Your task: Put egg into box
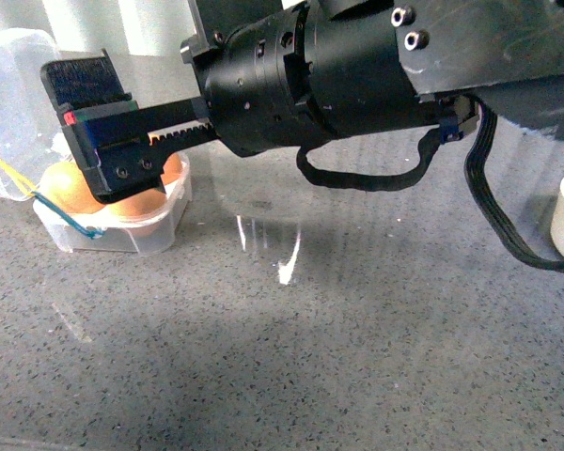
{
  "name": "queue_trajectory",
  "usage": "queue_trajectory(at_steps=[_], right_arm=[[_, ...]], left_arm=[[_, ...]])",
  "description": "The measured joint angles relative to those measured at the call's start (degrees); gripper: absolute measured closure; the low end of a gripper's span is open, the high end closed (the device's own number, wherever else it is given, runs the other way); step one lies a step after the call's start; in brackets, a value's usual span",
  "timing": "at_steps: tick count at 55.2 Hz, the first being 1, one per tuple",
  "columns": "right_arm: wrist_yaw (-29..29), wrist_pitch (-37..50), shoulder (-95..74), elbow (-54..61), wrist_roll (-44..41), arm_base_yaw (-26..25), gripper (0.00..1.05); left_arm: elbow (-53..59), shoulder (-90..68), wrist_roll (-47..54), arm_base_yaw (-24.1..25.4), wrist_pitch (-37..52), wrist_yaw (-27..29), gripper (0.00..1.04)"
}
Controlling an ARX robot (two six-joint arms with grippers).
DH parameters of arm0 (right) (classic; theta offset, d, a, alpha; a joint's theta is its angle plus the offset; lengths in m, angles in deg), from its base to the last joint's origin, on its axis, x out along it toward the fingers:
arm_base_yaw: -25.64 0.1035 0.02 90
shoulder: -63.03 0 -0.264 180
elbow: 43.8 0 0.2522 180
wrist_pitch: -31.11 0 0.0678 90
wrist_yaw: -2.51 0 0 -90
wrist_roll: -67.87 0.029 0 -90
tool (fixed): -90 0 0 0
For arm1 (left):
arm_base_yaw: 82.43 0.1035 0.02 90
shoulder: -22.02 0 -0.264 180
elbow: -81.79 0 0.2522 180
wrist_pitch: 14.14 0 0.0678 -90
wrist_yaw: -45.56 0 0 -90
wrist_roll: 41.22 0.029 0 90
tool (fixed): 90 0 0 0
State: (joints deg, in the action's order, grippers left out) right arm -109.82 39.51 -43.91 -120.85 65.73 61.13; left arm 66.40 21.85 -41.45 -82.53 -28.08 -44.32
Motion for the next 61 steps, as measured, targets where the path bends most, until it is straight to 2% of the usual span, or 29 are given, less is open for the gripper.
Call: queue_trajectory(at_steps=[15,33,40,56,60,61], right_arm=[[4.02,1.14,7.80,5.05,1.05,-5.35,0.07],[15.19,0.37,21.68,15.54,0.68,-16.00,0.07],[16.50,-1.31,30.14,20.09,-0.17,-18.93,0.07],[13.84,-12.09,52.33,26.21,0.87,-25.79,0.07],[14.29,-12.96,55.47,26.43,0.90,-26.86,0.07],[15.91,-11.82,56.13,26.82,1.11,-26.62,0.10]], left_arm=[[0.00,0.00,0.02,0.00,0.02,0.00,0.07],[0.00,0.00,0.02,0.00,0.02,0.00,0.07],[0.00,0.00,0.02,0.00,0.02,0.00,0.07],[0.00,0.00,0.02,0.00,0.02,0.00,0.07],[0.00,0.00,0.02,0.00,0.02,0.00,0.07],[0.00,0.00,0.02,0.00,0.02,0.00,0.07]])
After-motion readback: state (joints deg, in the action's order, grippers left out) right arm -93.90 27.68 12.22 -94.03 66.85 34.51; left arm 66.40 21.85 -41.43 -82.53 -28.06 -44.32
